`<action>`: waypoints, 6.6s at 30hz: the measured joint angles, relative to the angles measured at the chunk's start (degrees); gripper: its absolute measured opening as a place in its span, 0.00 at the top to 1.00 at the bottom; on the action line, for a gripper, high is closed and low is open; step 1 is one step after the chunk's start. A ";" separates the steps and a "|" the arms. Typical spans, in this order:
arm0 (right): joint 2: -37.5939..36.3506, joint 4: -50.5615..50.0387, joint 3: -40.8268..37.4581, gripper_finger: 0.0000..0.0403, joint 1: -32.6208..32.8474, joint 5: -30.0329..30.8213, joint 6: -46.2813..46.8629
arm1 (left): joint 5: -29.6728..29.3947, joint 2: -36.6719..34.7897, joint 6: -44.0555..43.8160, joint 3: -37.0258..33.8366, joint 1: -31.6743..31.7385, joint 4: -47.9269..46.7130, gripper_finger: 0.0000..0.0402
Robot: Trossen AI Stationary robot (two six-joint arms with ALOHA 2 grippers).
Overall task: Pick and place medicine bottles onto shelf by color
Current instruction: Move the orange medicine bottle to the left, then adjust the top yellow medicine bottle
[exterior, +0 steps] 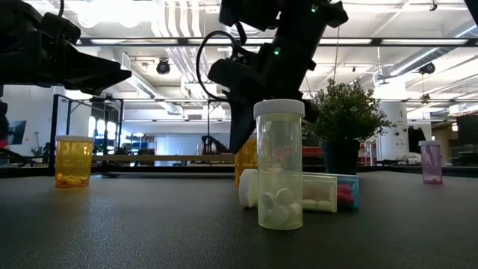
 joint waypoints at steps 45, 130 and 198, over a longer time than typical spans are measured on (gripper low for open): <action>3.25 24.58 0.12 0.50 -5.06 0.32 -27.64 | -0.01 0.00 0.00 0.00 0.00 0.00 0.41; 7.50 -38.20 18.73 0.12 -7.87 -21.74 -73.40 | 0.00 0.00 0.00 0.02 -0.01 0.00 0.41; 14.19 -29.05 18.18 0.56 -11.23 -22.53 -145.46 | -0.01 -0.01 0.01 0.02 0.00 0.00 0.41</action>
